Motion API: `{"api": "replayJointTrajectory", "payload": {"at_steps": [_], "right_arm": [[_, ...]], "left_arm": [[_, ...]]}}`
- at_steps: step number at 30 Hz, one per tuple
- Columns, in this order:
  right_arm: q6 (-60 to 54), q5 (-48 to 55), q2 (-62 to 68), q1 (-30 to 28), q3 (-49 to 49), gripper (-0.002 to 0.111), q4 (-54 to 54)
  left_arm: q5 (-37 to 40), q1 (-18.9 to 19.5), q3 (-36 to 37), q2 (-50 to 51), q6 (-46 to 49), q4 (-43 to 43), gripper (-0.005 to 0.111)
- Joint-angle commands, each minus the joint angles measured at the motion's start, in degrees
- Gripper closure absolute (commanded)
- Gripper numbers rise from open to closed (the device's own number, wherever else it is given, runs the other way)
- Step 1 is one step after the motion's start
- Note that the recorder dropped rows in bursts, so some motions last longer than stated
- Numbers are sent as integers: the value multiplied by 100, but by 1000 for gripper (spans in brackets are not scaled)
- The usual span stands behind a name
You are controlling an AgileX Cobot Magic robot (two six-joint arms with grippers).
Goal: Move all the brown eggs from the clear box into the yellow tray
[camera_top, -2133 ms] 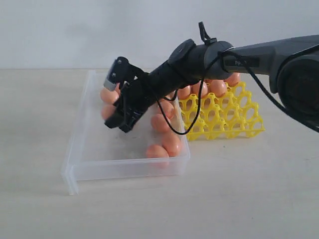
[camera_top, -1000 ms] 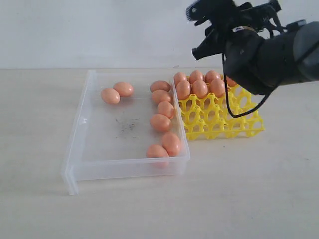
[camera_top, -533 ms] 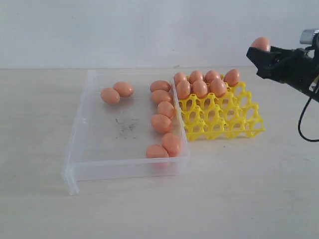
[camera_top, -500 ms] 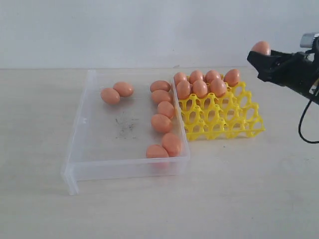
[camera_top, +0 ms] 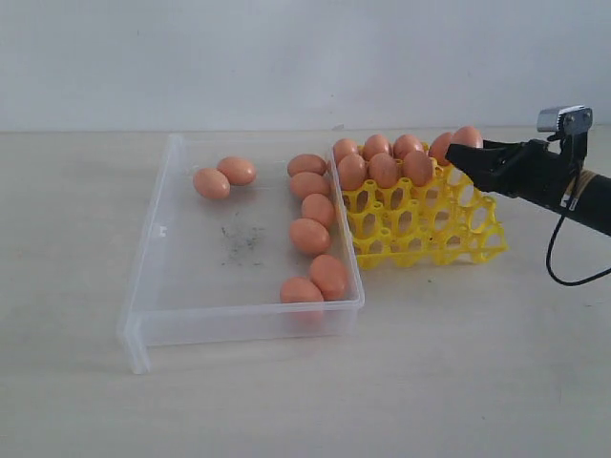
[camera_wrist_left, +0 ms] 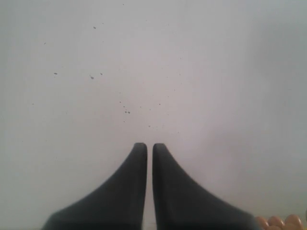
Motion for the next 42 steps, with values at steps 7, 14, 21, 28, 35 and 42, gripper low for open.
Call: {"api": "replayJointTrajectory", "payload": {"at_steps": [7, 14, 21, 28, 35, 42], "right_arm": [[-392, 114, 5, 308, -29, 109, 101], [-468, 180, 5, 306, -17, 109, 280], [-565, 621, 5, 306, -17, 109, 208], [-614, 902, 5, 271, -17, 109, 230], [-745, 1095, 5, 248, -17, 109, 179], [-773, 1109, -18, 243, -17, 109, 53]], "left_arm": [[9, -23, 23, -18, -23, -42, 102], [9, -23, 23, -18, -23, -42, 102], [9, -23, 23, -18, -23, -42, 102], [9, -23, 23, -18, -23, -42, 102], [9, -23, 23, -18, -23, -42, 102], [9, -23, 23, -18, -23, -42, 102]]}}
